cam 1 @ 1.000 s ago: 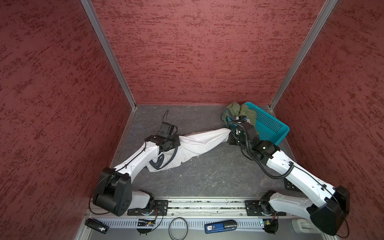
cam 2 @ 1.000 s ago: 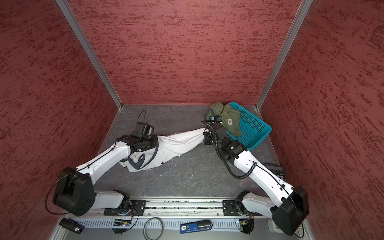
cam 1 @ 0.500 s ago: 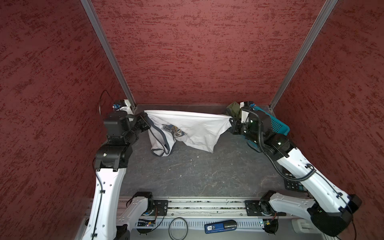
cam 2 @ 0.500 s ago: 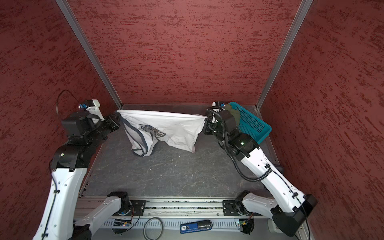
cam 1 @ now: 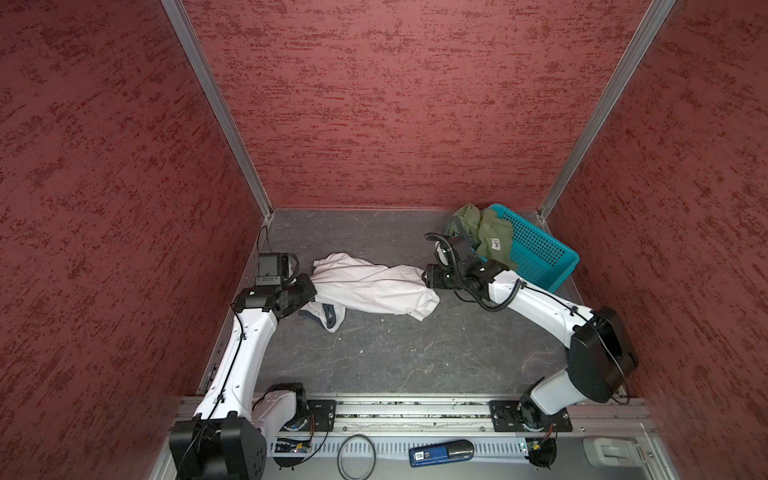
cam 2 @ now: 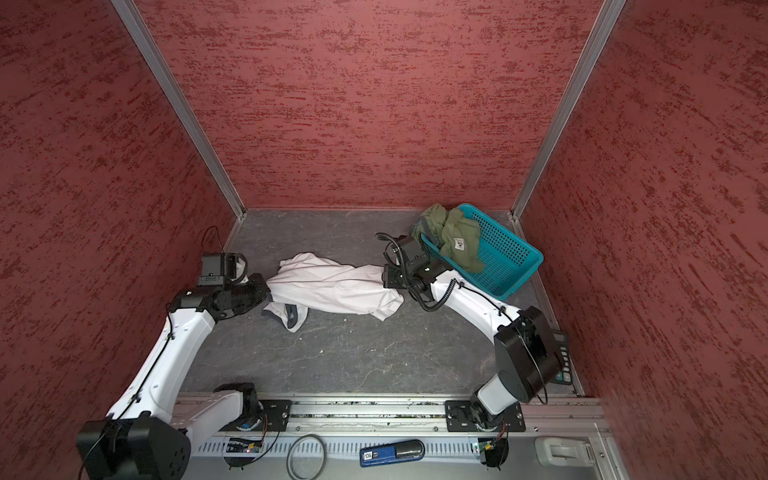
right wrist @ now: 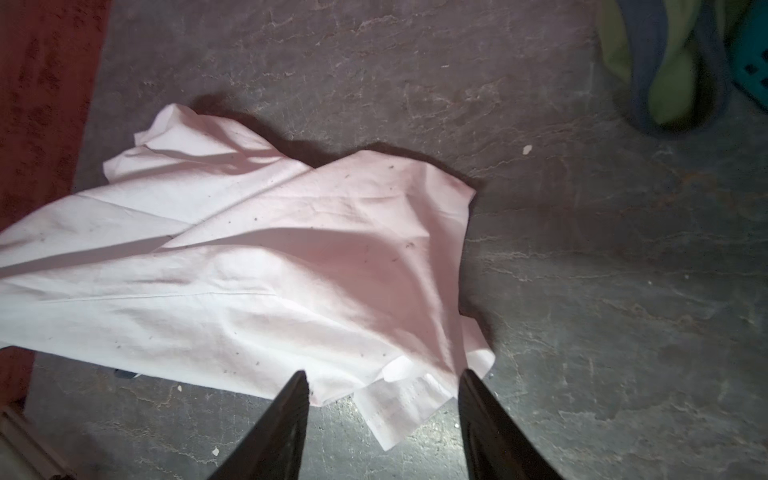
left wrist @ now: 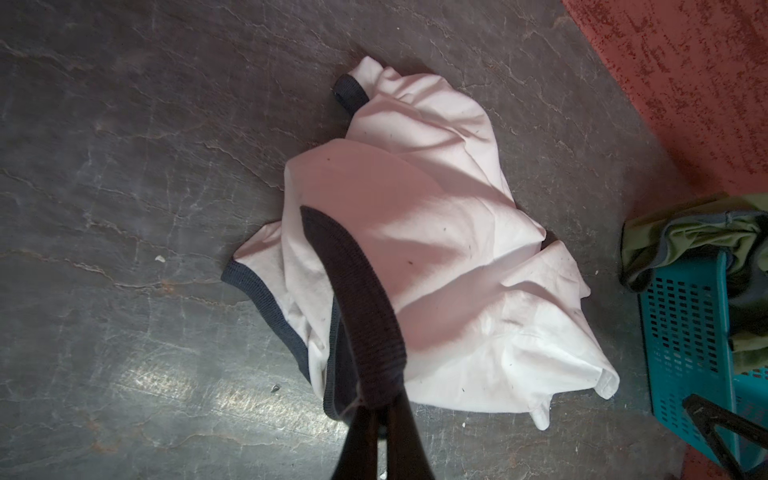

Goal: Fold and stack the tank tops

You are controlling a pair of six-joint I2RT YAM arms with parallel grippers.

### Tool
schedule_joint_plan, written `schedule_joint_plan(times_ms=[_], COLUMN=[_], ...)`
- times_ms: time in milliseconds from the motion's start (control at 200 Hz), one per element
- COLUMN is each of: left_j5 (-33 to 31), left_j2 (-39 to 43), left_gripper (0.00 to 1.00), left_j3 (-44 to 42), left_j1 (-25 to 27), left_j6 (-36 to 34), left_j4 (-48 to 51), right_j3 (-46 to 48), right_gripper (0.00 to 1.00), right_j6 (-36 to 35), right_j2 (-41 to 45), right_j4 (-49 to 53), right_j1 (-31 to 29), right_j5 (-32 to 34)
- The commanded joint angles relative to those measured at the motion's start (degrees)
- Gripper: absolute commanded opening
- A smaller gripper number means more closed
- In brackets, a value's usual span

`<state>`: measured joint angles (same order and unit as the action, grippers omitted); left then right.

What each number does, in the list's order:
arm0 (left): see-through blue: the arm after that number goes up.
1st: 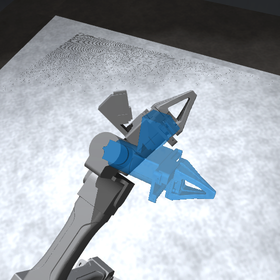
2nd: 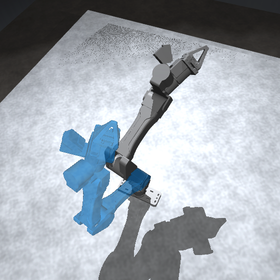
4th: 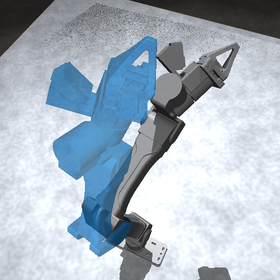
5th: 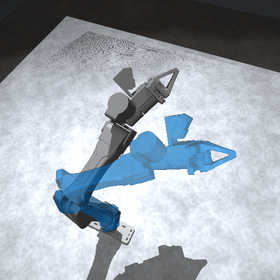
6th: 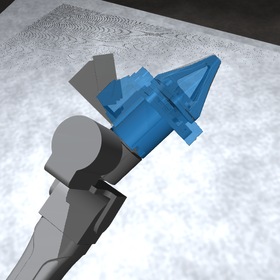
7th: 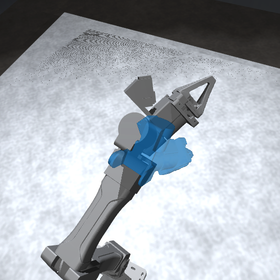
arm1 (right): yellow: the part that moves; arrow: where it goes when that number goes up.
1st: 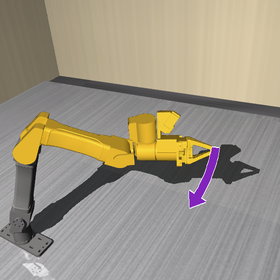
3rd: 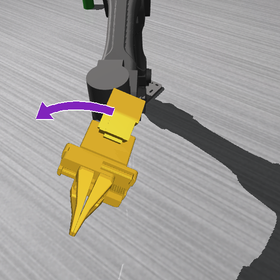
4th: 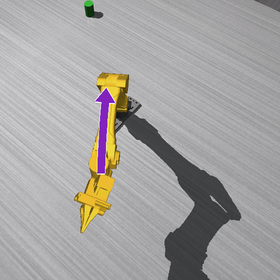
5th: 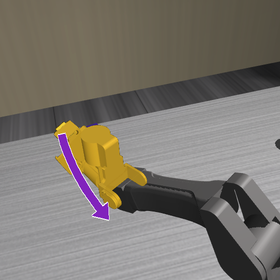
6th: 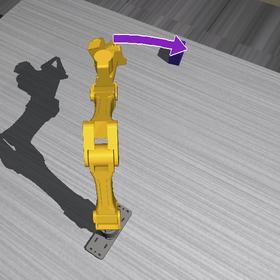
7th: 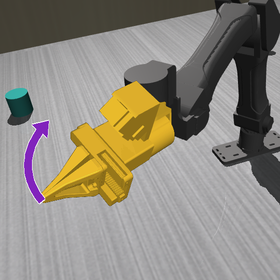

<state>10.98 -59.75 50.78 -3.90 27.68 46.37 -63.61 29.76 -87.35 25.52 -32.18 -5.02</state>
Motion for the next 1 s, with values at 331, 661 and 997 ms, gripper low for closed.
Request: schedule_joint_plan(times_ms=[331,661,997], left_j5=[1.07,0.79,1.05], left_j2=[0.62,0.90,1.55], left_gripper=[0.00,0.00,0.00], left_j3=[-2.44,-1.88,-1.25], left_j1=[-1.11,-1.21,-1.28], left_j6=[1.24,1.59,1.89], left_j4=[-2.07,-1.47,-0.71], right_j3=[20.28,20.31,18.83], right_gripper=[0.53,0.40,0.17], right_j6=[11.69,12.79,10.29], right_j2=[3.11,-4.15,-2.01], right_j4=[-29.24,-35.65,-30.79], right_j1=[6.71,6.44,6.21], right_j5=[-17.96,-20.18,-15.90])
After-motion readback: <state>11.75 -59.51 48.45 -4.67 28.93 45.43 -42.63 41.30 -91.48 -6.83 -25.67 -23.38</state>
